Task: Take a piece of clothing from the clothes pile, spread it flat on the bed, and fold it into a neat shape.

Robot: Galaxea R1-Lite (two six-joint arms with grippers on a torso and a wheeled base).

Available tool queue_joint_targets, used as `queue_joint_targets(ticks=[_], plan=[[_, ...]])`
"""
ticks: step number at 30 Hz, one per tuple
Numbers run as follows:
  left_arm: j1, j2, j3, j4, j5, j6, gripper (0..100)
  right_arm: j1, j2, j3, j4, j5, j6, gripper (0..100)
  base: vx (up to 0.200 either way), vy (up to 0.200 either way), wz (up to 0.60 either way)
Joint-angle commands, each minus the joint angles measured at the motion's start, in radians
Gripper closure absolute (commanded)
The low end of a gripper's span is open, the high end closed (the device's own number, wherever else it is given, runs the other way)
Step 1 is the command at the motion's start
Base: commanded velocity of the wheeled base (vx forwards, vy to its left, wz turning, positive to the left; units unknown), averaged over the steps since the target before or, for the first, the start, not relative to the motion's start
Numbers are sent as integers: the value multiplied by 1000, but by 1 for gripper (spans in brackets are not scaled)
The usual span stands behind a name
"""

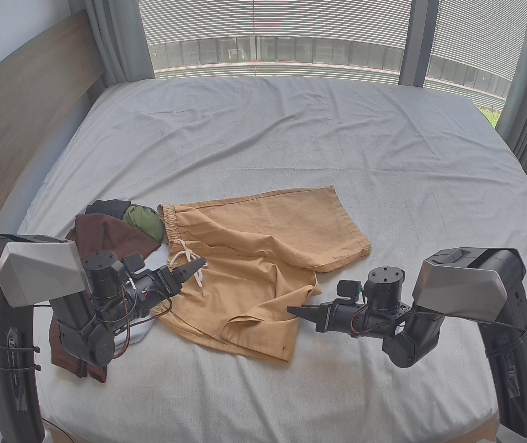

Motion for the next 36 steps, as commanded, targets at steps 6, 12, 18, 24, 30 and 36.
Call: queue_joint_targets(ticks=[6, 12, 18, 24, 30, 36], plan=[[1, 0, 0, -1, 0, 0, 0, 5, 10, -44, 36, 0, 1, 100, 0, 0, 0], [-2, -1, 3, -1, 1, 0, 0, -2, -34, -46, 30, -1, 4, 100, 0, 0, 0], [-2, 0, 2, 1, 0, 0, 0, -3, -108, -62, 56, -1, 10, 100, 0, 0, 0], [-2, 2, 3, 1, 0, 0, 0, -23, -122, -118, 100, -3, 11, 100, 0, 0, 0], [-2, 2, 3, 1, 1, 0, 0, -25, -140, -116, 105, -23, 13, 100, 0, 0, 0], [-2, 2, 3, 1, 0, 0, 0, -31, -177, -76, 100, -24, 11, 100, 0, 0, 0]])
